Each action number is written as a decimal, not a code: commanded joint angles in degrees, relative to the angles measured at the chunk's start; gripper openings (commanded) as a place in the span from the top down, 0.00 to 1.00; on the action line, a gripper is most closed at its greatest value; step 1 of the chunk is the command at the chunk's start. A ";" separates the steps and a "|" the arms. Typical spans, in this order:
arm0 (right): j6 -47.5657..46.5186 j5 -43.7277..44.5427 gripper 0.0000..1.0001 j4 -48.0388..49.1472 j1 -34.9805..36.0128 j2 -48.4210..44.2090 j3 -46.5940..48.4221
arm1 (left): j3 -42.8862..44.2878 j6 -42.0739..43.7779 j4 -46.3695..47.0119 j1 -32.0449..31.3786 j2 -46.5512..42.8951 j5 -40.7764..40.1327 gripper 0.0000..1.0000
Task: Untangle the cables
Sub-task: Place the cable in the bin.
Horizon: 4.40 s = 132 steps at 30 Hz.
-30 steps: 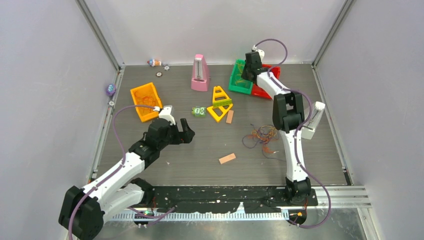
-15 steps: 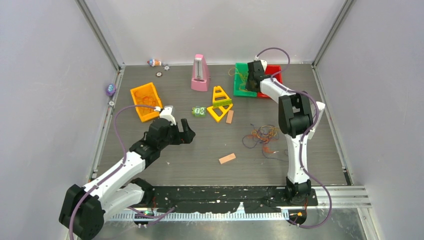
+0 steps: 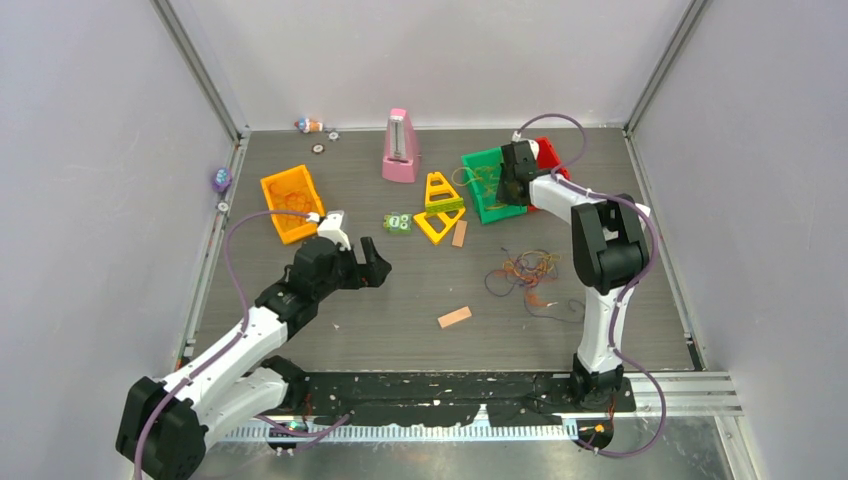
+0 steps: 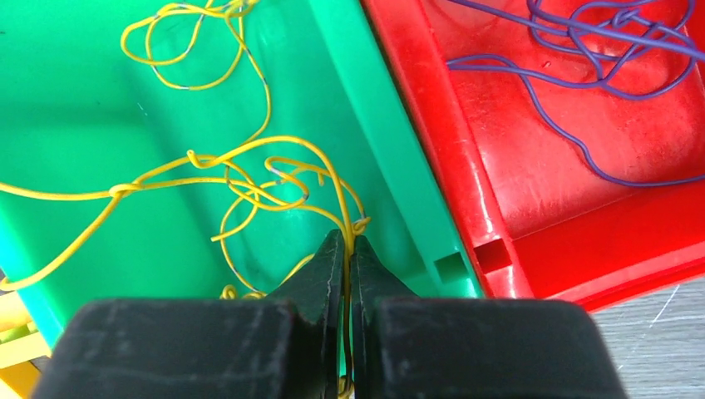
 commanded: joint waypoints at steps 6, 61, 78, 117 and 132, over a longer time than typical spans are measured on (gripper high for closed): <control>-2.82 3.63 0.95 -5.52 0.38 0.05 15.58 | 1.12 -0.01 0.33 0.13 -1.69 0.18 0.11; -9.32 1.36 0.95 -5.60 0.62 1.24 16.94 | 2.55 0.76 -1.36 0.12 -1.81 1.37 0.11; -11.29 -1.12 0.92 -11.98 3.27 13.88 28.79 | 2.69 1.50 -2.13 0.12 -1.99 0.71 0.10; -9.84 -7.71 0.25 -15.44 2.40 3.10 31.61 | 4.43 3.21 -5.91 0.12 -3.60 1.72 0.09; -9.13 -11.20 0.21 -1.90 2.41 -30.63 -18.19 | 0.69 4.58 1.44 0.03 -3.91 8.21 0.00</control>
